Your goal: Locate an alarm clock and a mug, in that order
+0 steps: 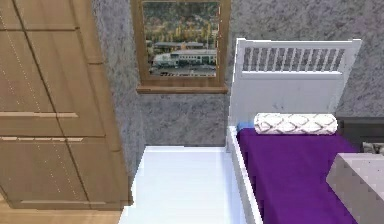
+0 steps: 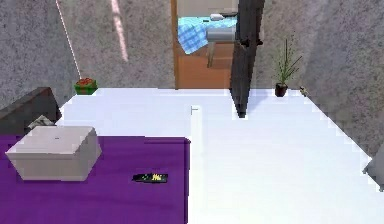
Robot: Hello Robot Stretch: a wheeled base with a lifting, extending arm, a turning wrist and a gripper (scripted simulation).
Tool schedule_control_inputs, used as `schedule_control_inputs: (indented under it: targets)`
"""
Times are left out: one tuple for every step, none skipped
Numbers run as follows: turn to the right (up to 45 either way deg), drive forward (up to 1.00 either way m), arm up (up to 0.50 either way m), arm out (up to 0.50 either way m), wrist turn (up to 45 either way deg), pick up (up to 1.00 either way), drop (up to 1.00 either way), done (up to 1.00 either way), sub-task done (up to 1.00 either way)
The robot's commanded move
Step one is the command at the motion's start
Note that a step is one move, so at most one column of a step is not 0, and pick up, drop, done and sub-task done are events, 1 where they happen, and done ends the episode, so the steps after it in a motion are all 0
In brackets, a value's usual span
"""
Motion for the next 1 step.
schedule_control_inputs:
  targets:
    - [-45.0, 0.0, 0.0, 0.0, 0.0, 0.0, 0.0, 0.0, 0.0]
